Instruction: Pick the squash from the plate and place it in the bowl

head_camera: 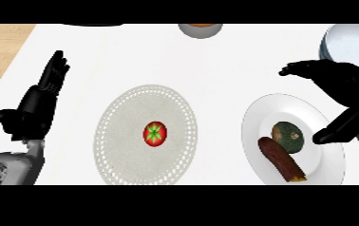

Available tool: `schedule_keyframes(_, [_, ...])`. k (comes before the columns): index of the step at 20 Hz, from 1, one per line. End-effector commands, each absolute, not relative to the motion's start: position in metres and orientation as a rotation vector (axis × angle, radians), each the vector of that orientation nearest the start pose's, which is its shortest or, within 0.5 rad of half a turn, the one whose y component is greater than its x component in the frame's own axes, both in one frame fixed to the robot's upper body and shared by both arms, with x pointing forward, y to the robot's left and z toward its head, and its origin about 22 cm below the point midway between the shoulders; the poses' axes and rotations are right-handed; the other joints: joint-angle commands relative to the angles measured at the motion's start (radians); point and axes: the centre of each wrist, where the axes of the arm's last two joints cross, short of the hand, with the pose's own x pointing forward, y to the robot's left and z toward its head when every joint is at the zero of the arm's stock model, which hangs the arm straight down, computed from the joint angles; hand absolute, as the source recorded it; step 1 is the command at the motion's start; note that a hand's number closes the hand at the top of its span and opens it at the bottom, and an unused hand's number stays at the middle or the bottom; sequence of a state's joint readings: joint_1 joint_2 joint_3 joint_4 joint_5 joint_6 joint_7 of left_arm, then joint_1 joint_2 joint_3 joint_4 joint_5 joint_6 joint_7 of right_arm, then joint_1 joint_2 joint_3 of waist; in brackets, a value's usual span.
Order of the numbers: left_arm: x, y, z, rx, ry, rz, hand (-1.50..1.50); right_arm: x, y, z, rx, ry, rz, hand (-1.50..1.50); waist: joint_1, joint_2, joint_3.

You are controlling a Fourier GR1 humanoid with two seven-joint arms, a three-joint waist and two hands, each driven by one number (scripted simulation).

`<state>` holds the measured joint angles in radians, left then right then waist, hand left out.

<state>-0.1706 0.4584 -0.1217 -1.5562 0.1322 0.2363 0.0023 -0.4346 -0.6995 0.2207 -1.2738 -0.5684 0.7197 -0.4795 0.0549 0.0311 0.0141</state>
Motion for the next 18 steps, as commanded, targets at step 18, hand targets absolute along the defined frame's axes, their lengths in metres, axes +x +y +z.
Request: schedule_keyframes(18, [0.295,0.238,0.077,0.319,-1.682,-0.202,0.0,0.333,-0.315,0.179,0.574,-1.645,1.8,-1.5,0.001,-0.01,-0.008])
